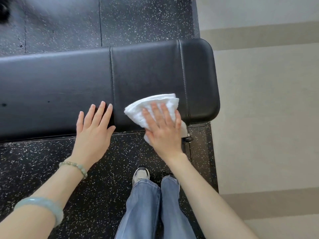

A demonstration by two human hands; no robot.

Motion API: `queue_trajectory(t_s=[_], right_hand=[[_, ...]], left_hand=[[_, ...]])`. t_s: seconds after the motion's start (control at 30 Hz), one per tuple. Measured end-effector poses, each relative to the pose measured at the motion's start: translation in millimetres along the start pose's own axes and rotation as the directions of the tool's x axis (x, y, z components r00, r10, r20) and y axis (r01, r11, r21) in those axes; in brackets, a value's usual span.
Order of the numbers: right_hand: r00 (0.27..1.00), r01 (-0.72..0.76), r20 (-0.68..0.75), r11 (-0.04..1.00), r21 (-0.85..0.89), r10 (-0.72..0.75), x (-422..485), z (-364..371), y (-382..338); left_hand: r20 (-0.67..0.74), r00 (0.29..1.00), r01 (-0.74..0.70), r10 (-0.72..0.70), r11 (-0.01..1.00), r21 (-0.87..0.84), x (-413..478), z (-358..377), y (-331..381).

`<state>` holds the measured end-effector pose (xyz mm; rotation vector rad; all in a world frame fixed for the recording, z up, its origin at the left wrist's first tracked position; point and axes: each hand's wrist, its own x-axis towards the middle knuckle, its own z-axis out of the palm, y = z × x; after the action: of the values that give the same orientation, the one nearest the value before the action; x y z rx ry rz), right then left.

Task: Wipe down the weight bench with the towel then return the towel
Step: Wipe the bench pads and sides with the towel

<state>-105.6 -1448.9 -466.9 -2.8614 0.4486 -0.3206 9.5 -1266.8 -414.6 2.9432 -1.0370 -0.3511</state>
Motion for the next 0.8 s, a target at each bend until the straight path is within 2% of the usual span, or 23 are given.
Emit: queue_trajectory(t_s=[0.13,0.27,0.47,0.6,0.7,0.8], right_hand=[[0.987,-0.136,-0.086,0.99,-0.039,0.133,-4.3,-10.1,35.4],[0.949,-0.308,-0.075,0.951,-0.005,0.307,6.5,-8.9,2.5],[0.987,-0.124,0.1,0.992,0.005,0.123,33.8,1.2,-73.4],[0.989,-0.026,0.142,0.999,-0.019,0.029,36.4,-4.6,-45.1],[0.988,-0.143,0.056,0.989,-0.028,0.144,39.6,-11.4,-10.9],[0.947,-0.31,0.08,0.951,-0.016,0.31,47.0,-14.2,-19.8]], left_hand=[[-0.009,1.0,-0.019,0.019,1.0,0.003,-1.0,1.9,-2.8],[-0.027,1.0,-0.009,0.009,1.0,-0.023,-2.6,4.9,-0.4],[-0.033,0.999,-0.009,0.007,0.998,-0.069,-2.0,4.1,-4.1],[0.002,1.0,-0.008,0.008,0.999,-0.049,-2.6,-4.2,-5.9],[0.017,1.0,-0.001,0.002,0.999,-0.052,-3.0,-10.7,-1.8],[0.011,1.0,0.008,-0.007,0.997,-0.083,0.9,-11.3,-0.1]])
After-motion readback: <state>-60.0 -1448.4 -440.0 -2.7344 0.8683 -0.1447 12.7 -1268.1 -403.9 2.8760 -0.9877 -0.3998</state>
